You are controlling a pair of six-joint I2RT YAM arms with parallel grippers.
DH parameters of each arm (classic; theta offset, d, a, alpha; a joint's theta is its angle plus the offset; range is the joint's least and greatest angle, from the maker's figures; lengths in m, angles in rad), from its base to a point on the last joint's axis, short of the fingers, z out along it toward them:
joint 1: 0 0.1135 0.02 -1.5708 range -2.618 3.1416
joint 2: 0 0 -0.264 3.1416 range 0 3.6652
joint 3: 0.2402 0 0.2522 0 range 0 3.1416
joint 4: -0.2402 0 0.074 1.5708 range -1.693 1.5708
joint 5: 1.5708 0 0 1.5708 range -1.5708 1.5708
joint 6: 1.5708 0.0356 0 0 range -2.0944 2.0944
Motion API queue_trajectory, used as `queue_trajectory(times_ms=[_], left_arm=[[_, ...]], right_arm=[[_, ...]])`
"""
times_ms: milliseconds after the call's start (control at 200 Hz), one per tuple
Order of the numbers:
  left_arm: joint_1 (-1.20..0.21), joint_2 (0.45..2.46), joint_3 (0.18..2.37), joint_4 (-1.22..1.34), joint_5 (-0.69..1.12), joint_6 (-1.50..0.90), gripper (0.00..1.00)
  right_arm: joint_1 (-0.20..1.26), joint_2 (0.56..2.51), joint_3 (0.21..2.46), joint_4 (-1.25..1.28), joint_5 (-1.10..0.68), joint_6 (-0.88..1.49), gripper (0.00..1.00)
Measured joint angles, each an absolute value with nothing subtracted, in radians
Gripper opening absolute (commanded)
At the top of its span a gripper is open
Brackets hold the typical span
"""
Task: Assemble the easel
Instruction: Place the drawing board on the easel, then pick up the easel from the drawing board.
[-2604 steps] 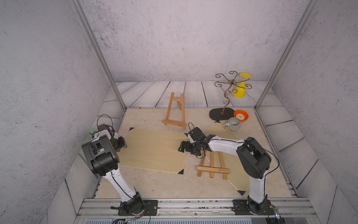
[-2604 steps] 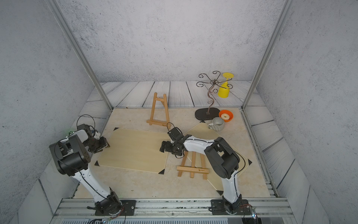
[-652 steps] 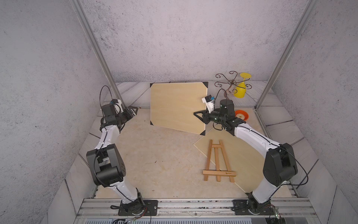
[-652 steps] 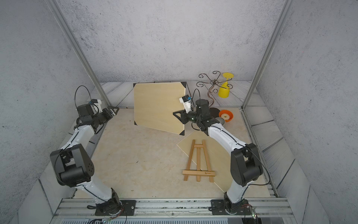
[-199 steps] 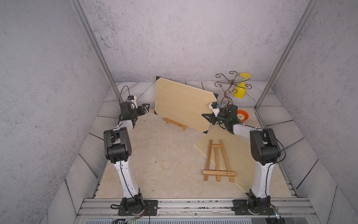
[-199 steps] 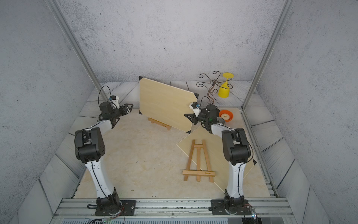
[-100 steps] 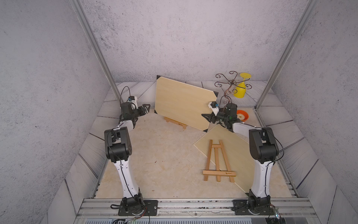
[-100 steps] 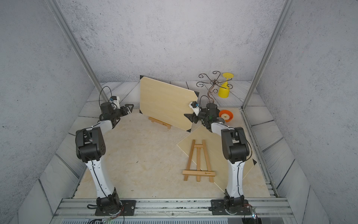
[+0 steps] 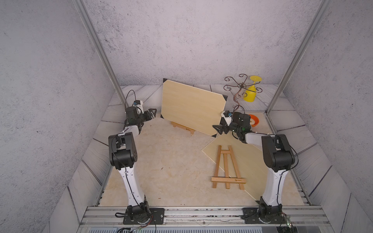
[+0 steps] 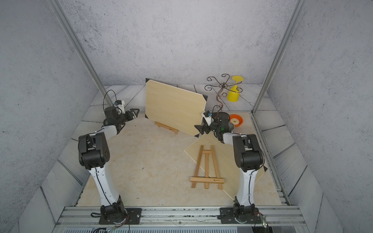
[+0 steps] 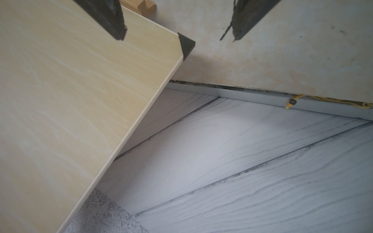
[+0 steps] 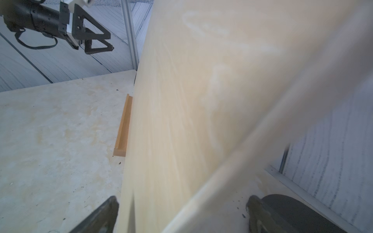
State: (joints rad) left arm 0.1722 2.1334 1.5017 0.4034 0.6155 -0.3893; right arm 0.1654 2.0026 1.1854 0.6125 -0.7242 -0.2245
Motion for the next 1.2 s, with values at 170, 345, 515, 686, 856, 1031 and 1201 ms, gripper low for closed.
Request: queue_trajectory(times_ms=[170,345,515,686,856,1031,1201], left_arm=[[0.172,2.08,1.47,0.404,0.612,-0.402,0.86],[0.17,1.966,1.358,0.411,0.59,-0.439,0.88],[0.123,1.81,1.2,0.387,0.557,-0.486,0.96],[0.008,1.615,1.033,0.28,0.5,-0.51,0.97],[-0.116,1.455,0.928,0.125,0.453,-0.515,0.97],[-0.23,1.294,0.833,0.007,0.422,-0.479,0.97],[-0.245,1.218,0.773,-0.063,0.411,-0.471,0.97]], right_arm=[[0.159,1.852,1.035,0.697,-0.701,-0.18,0.99],[0.156,1.621,0.889,0.68,-0.624,-0.072,0.99],[0.164,1.357,0.943,0.271,-0.369,0.208,0.99],[0.191,1.277,1.071,-0.27,-0.168,0.379,0.99],[0.271,1.28,1.015,-0.692,-0.051,0.421,0.99],[0.398,1.283,0.933,-0.828,0.016,0.439,0.98],[0.419,1.336,0.906,-0.832,0.045,0.446,0.85]])
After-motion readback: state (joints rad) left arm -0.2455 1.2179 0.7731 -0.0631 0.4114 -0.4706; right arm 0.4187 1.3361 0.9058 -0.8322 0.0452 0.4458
